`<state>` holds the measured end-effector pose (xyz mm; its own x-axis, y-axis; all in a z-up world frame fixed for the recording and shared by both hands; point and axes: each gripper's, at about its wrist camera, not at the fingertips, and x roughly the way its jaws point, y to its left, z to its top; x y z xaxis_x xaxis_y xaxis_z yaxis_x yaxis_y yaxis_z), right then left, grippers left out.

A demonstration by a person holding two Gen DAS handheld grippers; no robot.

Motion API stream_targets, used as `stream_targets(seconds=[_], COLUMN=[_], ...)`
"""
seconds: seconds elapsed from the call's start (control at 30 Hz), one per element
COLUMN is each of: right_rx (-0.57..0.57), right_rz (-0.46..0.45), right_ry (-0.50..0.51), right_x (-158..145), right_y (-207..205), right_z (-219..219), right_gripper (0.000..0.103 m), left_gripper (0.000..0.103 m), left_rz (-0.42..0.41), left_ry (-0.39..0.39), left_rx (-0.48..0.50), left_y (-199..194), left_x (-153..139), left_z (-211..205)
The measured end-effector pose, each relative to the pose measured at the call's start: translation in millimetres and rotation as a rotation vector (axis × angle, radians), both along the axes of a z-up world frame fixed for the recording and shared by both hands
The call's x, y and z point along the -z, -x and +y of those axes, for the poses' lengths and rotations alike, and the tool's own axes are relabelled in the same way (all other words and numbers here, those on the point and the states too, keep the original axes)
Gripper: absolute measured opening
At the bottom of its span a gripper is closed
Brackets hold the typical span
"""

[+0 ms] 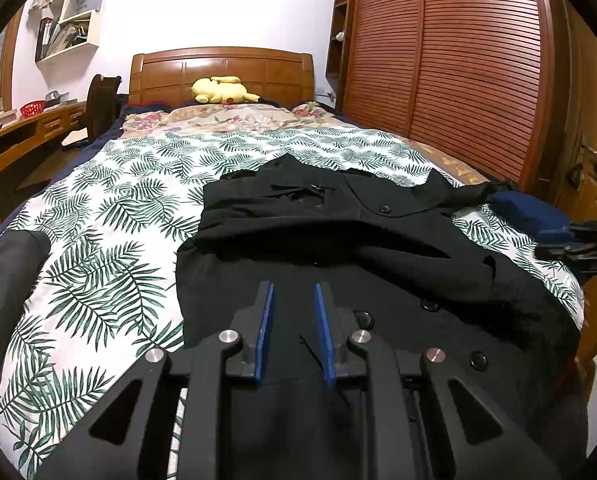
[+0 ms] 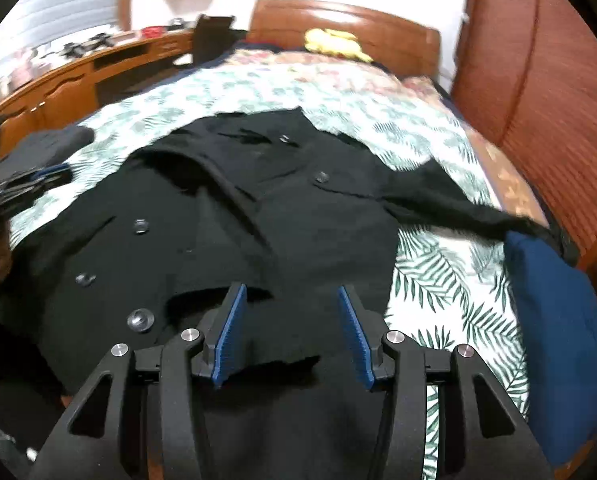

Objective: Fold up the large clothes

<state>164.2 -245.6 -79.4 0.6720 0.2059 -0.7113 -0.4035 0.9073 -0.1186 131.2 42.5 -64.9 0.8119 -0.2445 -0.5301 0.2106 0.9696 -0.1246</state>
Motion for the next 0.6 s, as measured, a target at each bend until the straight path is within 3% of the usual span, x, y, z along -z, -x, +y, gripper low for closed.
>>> stream_targets(seconds=[0.37, 0.53, 0.57, 0.6], right_rx=[0.02, 0.016, 0.006, -0.015], right_rz=[0.223, 0.24, 0.24, 0.241], right_ry=[-0.006, 0.009, 0.018, 0.024], right_x=[68, 78, 78, 77], right_y=[-33, -32, -31, -30], right_z=[3, 6, 7, 8], right_gripper=[0.049, 0.05, 0.047, 0.037], left_gripper=[0.019, 0.019, 0.019, 0.02], left_rz=[0.014, 0.023, 0.024, 0.024], left_ry=[0.009, 0.002, 0.0, -0.001], left_rx=[0.018, 0.025, 0.026, 0.026], left_y=[-2, -4, -4, -4], left_x=[4, 7, 7, 7], left_z=[0, -3, -3, -3])
